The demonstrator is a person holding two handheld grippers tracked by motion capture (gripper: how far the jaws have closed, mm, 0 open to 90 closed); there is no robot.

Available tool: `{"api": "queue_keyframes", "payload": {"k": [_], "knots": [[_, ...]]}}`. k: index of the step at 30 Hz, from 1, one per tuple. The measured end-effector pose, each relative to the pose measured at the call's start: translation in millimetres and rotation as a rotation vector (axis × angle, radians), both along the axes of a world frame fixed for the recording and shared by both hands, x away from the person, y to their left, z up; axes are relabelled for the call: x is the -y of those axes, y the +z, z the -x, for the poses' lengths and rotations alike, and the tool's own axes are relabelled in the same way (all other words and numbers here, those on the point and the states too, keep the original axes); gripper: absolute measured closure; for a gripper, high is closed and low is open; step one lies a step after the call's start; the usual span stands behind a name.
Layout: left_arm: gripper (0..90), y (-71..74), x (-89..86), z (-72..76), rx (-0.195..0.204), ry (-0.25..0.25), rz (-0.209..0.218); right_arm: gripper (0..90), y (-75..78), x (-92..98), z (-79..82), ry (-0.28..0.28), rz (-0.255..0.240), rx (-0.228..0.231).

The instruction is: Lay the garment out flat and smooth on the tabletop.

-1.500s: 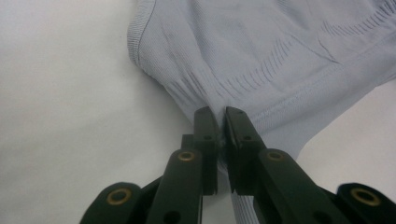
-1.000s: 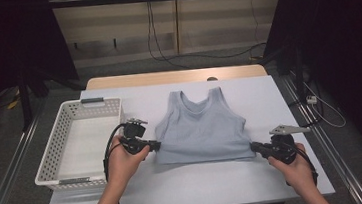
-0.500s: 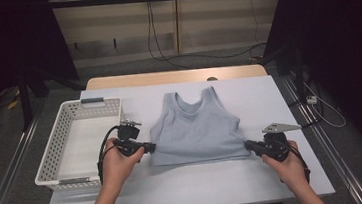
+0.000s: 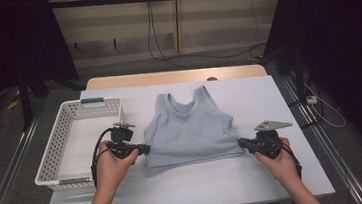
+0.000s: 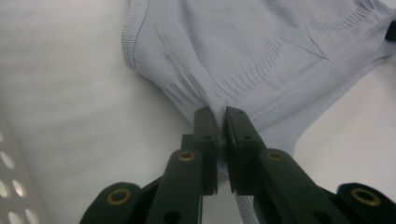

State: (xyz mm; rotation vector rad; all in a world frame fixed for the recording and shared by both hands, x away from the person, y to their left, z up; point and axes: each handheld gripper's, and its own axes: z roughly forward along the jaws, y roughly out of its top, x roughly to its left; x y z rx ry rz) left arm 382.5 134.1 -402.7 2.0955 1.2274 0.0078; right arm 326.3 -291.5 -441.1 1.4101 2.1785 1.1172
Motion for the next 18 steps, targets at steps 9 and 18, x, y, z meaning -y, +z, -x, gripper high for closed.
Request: {"api": "queue_keyframes", "payload": {"k": [9,18], "knots": [[84.1,0.7,-4.4,1.5,0.001,0.013,-0.002,87.5,-1.3,-4.9,-4.1,0.010,0.002,0.003],[84.1,0.2,-6.9,2.2,-0.014,0.000,0.011,87.4,0.1,-4.5,0.6,0.018,-0.006,0.002]]}}
